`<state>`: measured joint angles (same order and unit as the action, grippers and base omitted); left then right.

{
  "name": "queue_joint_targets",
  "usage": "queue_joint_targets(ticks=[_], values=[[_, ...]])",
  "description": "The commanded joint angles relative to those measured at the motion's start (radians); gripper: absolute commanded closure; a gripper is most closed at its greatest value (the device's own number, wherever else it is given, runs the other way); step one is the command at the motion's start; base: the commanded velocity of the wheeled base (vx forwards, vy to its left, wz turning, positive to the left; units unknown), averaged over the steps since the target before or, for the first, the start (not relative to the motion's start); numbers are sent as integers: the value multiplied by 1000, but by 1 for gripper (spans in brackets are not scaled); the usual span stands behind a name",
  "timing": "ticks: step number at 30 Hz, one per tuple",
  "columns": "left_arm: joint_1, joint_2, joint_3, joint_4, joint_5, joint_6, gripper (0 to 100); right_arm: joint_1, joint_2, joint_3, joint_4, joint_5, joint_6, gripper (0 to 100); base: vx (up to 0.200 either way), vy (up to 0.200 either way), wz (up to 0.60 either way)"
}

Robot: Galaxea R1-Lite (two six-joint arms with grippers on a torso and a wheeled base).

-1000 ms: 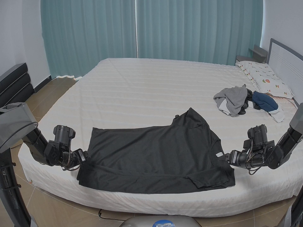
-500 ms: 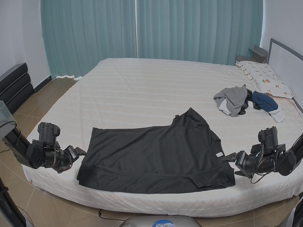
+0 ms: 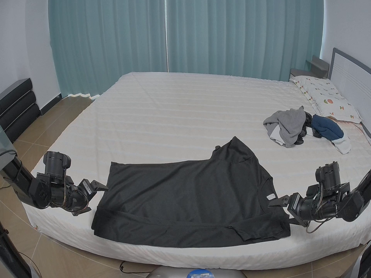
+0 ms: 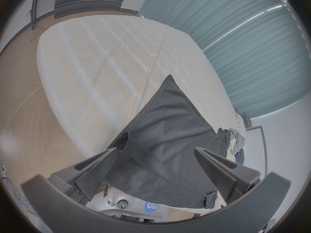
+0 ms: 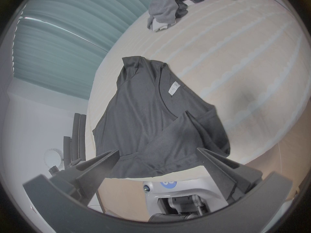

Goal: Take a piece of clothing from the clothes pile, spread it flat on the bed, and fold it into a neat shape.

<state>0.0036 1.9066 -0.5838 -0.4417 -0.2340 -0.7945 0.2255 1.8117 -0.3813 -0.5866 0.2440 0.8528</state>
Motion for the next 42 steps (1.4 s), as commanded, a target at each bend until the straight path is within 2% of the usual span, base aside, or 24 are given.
queue_joint_targets(ticks=[1, 4, 6, 21, 26, 29, 34, 42], values=[[1, 15, 24, -6, -4, 1, 0, 90, -8, 21, 2, -20, 83, 0, 0, 0, 0], [1, 23, 44, -8, -44, 3, 0, 144, 5, 68, 1, -89, 94, 0, 0, 0, 0], [-1, 28, 48, -8, -56, 6, 0, 159, 0, 85, 1, -101, 94, 0, 0, 0, 0], [-1, 108, 22, -17, -42, 11, 0, 121, 3, 105, -78, -106, 55, 0, 0, 0, 0], [3, 155, 15, -117, -39, 11, 0, 86, 1, 99, -79, -108, 32, 0, 0, 0, 0], [4, 173, 15, -160, -10, 9, 0, 72, 1, 97, -79, -109, 19, 0, 0, 0, 0], [3, 190, 15, -183, 39, 11, 0, 64, 0, 96, -79, -109, 11, 0, 0, 0, 0], [1, 189, 12, -183, 38, 0, 0, 64, 0, 94, -79, -109, 11, 0, 0, 0, 0]])
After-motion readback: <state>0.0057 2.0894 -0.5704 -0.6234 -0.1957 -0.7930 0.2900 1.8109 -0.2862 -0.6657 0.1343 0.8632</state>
